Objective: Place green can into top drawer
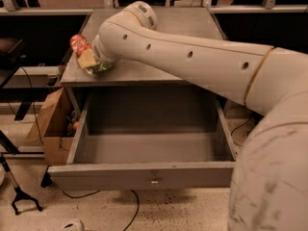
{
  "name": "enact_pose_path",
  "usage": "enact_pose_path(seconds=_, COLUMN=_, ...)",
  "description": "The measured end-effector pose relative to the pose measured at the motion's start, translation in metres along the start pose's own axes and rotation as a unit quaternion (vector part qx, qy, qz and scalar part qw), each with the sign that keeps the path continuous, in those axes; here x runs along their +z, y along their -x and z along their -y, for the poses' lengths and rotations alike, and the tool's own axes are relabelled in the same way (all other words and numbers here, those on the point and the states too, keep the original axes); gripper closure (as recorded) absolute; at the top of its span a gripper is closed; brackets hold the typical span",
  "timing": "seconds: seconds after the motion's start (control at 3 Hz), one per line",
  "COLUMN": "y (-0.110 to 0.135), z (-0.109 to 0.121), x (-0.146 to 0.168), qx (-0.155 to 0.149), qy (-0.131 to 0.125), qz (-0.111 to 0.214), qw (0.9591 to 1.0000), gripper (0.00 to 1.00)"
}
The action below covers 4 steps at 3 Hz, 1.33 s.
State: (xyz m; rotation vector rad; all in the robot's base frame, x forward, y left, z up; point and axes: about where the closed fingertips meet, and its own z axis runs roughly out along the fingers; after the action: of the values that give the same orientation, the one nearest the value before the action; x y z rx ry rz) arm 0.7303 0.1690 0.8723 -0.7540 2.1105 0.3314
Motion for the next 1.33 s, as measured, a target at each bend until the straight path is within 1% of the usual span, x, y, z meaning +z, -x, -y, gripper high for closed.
enact_pose_path(seconds=0.33, y=-0.005, z=0.001, x=-0.035, qx=-0.002, qy=-0.003, qz=0.016, qw=0.9999, gripper=1.00)
enact_pose_path(seconds=0.67, y=-0.014, z=0.003, x=-0.079, qx=-0.010, qy=-0.005, qz=0.013, qw=0.9999, gripper=1.00)
enact_pose_path(seconds=1.0, y=-0.019, z=0.002, x=-0.116, qx=-0.022, qy=-0.002, qz=-0.014, qw=0.9997, gripper=1.00)
enact_pose_path(seconds=1.33, y=-0.040, z=0.011, x=-0.139, qx=-0.035, qy=0.009, qz=-0.077, qw=0.9964, gripper=1.00)
